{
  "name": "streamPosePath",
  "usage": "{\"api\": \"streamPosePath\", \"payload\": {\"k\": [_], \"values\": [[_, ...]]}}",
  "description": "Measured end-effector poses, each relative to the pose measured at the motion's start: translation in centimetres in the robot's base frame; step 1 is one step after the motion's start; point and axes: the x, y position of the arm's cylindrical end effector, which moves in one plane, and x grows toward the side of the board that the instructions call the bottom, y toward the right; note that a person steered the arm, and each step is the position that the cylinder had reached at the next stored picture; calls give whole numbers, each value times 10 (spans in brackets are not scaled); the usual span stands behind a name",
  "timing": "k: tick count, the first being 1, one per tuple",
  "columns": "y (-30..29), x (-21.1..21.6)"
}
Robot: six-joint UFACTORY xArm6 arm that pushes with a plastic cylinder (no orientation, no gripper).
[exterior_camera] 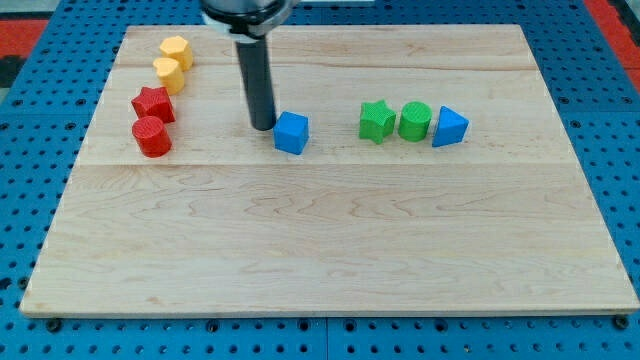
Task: Slide the blue cube to down left
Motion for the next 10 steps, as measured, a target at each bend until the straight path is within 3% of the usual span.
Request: {"api": "streamPosePath", "payload": {"k": [2, 4, 5, 8, 10], "values": [[49, -14], [47, 51], [64, 59], [-85, 75], [-102, 101]]}}
